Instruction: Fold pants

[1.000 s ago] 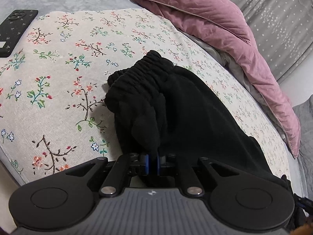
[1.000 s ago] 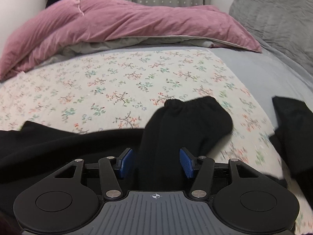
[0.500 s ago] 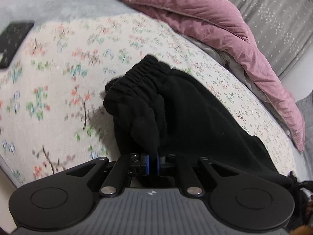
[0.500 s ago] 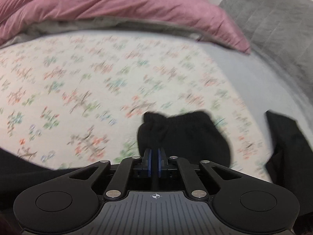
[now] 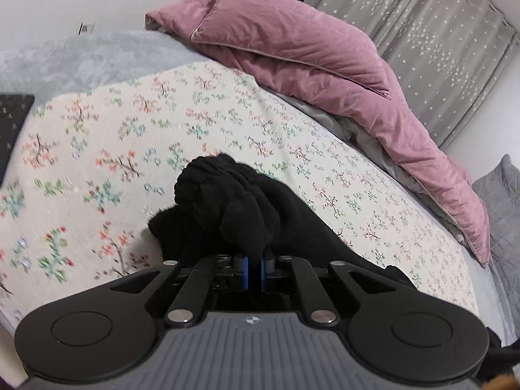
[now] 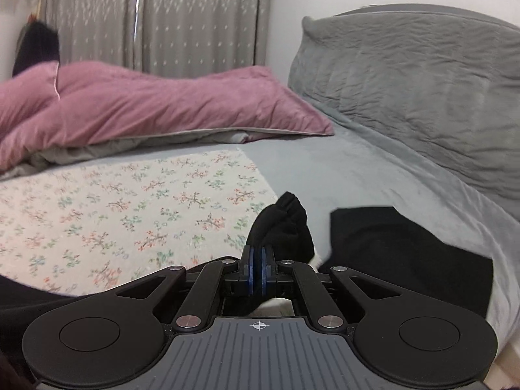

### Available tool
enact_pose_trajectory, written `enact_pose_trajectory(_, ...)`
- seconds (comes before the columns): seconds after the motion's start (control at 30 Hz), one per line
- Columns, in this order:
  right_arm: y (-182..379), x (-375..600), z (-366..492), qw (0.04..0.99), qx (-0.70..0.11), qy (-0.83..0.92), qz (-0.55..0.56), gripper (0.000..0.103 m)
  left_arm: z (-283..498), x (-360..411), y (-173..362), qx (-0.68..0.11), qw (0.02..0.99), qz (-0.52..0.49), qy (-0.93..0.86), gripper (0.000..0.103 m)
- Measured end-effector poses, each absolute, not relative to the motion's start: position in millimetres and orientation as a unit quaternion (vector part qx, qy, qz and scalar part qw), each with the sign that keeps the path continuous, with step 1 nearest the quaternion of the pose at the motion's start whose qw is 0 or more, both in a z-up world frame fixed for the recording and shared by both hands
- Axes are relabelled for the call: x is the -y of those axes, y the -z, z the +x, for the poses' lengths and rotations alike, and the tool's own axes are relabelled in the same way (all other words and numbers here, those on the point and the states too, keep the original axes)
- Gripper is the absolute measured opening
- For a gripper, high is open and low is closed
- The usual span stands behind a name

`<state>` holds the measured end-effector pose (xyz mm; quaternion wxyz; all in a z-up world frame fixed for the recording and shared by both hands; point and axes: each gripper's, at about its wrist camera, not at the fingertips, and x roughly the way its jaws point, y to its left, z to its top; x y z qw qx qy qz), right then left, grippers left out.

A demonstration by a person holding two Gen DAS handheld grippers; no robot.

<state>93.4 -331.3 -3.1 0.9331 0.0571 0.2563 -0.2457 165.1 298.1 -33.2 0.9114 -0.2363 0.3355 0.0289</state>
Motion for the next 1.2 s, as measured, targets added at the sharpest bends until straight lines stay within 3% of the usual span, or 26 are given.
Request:
enact_pose_trajectory(0.17,31.5,324.4,38.0,0.929,-0.265,0.239,0.098,0.002,161.6,-304.9,48.3,-0.376,0.902,-0.208,-0.04,0.018)
enact_pose_trajectory(0.47,126.1,341.3,-1.7,0.885,-0.361,0.23,0.185,0.002,164.3,-299.7,81.7,-0.428,0.885,-0.17,-0.07,0.021)
enact_pose_trajectory(0.57,123.8,354.1,-5.6,0.881,-0.352,0.215,0.232,0.007,157.2,-286.5,70.0,-0.422,0.895,-0.125,-0.077,0.029)
enact_pose_trajectory(0.63,115.0,360.1,-13.1,0.884,-0.337,0.204,0.25,0.013,149.7,-275.9,60.9,-0.413,0.902,-0.1,-0.074,0.038)
enact_pose_trajectory(0.67,110.5,363.9,-18.4,0.886,-0.328,0.203,0.256,0.018,146.1,-271.1,57.8,-0.409,0.905,-0.091,-0.07,0.047)
enact_pose_trajectory(0.7,106.6,368.8,-23.6,0.887,-0.318,0.206,0.263,0.029,143.4,-265.3,54.6,-0.405,0.908,-0.08,-0.066,0.057)
enact_pose_trajectory(0.77,102.2,380.2,-32.9,0.886,-0.303,0.211,0.279,0.049,134.1,-248.9,48.6,-0.394,0.916,-0.055,-0.053,0.065)
enact_pose_trajectory(1.0,104.8,402.9,-41.4,0.874,-0.292,0.212,0.325,0.051,109.6,-170.7,43.0,-0.363,0.93,0.002,0.065,0.084)
enact_pose_trajectory(1.2,115.7,400.4,-43.4,0.867,-0.304,0.204,0.337,0.05,103.0,-110.4,62.4,-0.372,0.915,0.027,0.155,0.085)
